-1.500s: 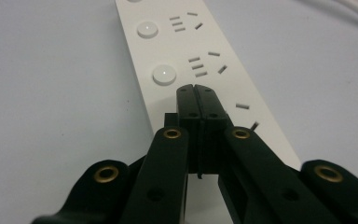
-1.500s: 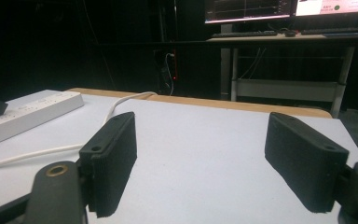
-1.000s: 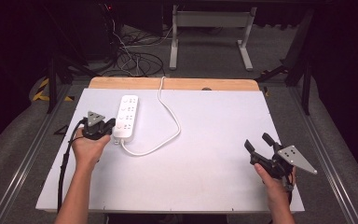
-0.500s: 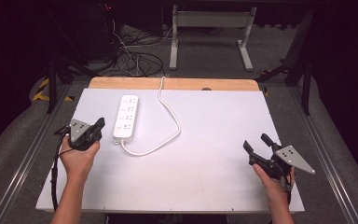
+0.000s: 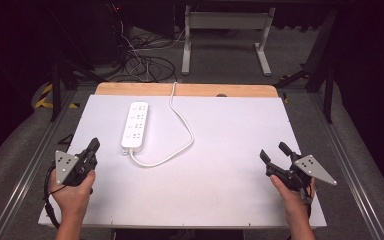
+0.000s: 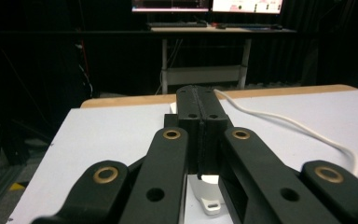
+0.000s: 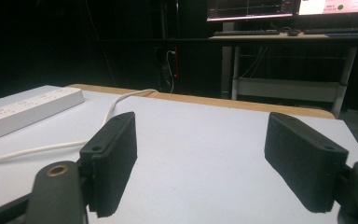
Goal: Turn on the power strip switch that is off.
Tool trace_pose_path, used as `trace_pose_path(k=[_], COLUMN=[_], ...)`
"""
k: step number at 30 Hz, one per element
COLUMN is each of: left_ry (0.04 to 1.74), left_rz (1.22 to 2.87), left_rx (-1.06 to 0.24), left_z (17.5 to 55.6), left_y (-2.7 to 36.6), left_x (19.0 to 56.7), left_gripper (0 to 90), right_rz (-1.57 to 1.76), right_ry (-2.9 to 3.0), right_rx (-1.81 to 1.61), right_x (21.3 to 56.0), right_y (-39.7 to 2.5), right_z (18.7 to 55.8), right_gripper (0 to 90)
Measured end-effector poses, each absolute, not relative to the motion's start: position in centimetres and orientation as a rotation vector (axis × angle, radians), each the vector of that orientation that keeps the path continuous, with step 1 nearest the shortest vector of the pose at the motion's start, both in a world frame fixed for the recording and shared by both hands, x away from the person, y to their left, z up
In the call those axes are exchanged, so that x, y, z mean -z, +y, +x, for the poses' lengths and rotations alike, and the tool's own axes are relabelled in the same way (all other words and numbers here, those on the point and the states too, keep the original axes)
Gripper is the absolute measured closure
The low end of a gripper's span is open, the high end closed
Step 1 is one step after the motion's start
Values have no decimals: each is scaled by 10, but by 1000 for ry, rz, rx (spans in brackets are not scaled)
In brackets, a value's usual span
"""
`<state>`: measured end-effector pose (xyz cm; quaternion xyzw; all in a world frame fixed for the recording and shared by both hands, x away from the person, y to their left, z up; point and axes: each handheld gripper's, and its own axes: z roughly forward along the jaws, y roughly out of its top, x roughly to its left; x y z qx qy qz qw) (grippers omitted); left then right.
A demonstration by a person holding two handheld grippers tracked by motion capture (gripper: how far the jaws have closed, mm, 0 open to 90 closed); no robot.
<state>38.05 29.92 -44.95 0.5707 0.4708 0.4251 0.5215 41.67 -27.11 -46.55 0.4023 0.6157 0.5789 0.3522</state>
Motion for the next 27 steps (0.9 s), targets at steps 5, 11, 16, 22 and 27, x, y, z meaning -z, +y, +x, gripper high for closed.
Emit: trace_pose_path(k=[5, 11, 16, 22, 27], left_ry=[1103, 1090, 1084, 1117, 1153], left_rz=[1345, 1314, 1357, 1350, 1314], left_rx=[-1026, -1029, -1060, -1102, -1121], left_z=[377, 374, 374, 370, 370], left_y=[298, 298, 294, 291, 294], left_x=[447, 444, 445, 447, 446], left_gripper=[814, 636, 398, 257, 248], right_rz=[1038, 1035, 1043, 1035, 1036], right_ry=[1593, 1583, 1578, 1579, 1582], right_rx=[-1500, -1502, -1503, -1505, -1508], right_x=[465, 463, 463, 463, 462], right_y=[-270, -271, -273, -272, -270], right_z=[416, 415, 414, 414, 414], right_gripper=[258, 259, 259, 259, 258])
